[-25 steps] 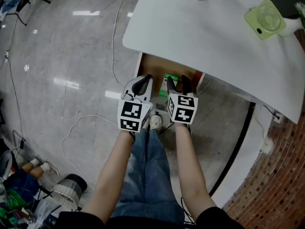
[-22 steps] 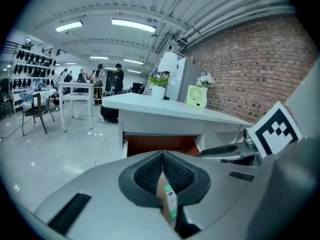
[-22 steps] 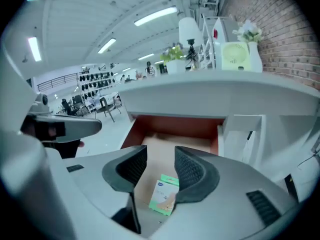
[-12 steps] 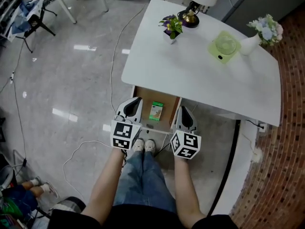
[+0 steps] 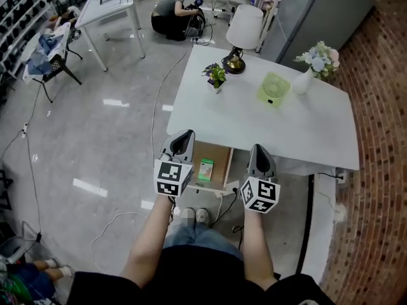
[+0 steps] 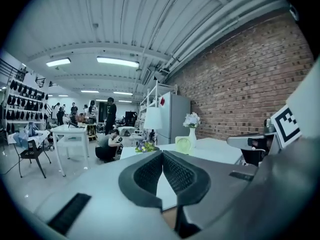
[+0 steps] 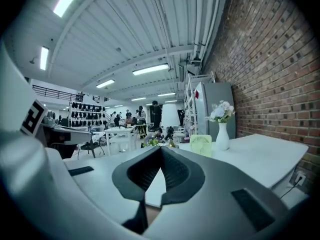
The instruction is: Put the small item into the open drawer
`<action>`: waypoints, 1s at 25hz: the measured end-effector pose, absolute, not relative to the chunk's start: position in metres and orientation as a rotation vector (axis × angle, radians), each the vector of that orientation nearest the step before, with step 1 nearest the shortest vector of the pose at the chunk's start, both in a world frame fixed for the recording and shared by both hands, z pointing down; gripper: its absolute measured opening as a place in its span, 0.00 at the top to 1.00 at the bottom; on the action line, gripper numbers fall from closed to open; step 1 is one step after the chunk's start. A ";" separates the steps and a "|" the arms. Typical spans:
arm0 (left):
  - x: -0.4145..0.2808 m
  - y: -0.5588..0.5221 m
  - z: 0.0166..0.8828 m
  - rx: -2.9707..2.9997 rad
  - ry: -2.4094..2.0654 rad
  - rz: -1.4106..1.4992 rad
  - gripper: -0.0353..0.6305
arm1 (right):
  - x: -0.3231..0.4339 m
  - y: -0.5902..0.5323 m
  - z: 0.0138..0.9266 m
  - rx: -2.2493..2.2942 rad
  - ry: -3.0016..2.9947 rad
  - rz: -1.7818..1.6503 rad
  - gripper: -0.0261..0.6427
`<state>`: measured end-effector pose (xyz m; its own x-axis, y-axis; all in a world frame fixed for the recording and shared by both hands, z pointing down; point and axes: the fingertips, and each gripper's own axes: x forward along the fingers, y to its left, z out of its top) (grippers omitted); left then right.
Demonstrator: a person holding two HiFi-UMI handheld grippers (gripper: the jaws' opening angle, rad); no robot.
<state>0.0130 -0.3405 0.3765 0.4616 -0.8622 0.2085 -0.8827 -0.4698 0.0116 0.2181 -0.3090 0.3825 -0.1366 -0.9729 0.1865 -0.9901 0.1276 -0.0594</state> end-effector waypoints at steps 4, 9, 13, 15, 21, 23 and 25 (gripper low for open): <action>0.014 -0.341 0.346 2.616 -1.572 0.212 0.91 | 0.228 -0.306 0.350 2.026 -2.289 0.169 0.96; 0.010 -0.341 0.322 2.649 -1.595 0.179 0.91 | 0.235 -0.305 0.320 2.062 -2.315 0.091 0.96; 0.010 -0.341 0.315 2.670 -1.600 0.170 0.91 | 0.238 -0.304 0.308 2.089 -2.323 0.066 0.96; 0.010 -0.340 0.314 2.673 -1.600 0.169 0.91 | 0.239 -0.302 0.309 2.097 -2.321 0.075 0.96; 0.010 -0.343 0.315 2.671 -1.593 0.162 0.91 | 0.245 -0.302 0.315 2.109 -2.285 0.094 0.96; 0.010 -0.343 0.317 2.671 -1.590 0.164 0.91 | 0.245 -0.303 0.316 2.114 -2.285 0.103 0.96; 0.011 -0.343 0.317 2.670 -1.589 0.163 0.91 | 0.246 -0.303 0.316 2.112 -2.284 0.101 0.96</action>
<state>0.0107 -0.3433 0.3173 0.4731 -0.8747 0.1057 -0.8779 -0.4781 -0.0274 0.2457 -0.3030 0.3159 -0.0789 -0.9947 0.0652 -0.9966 0.0772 -0.0279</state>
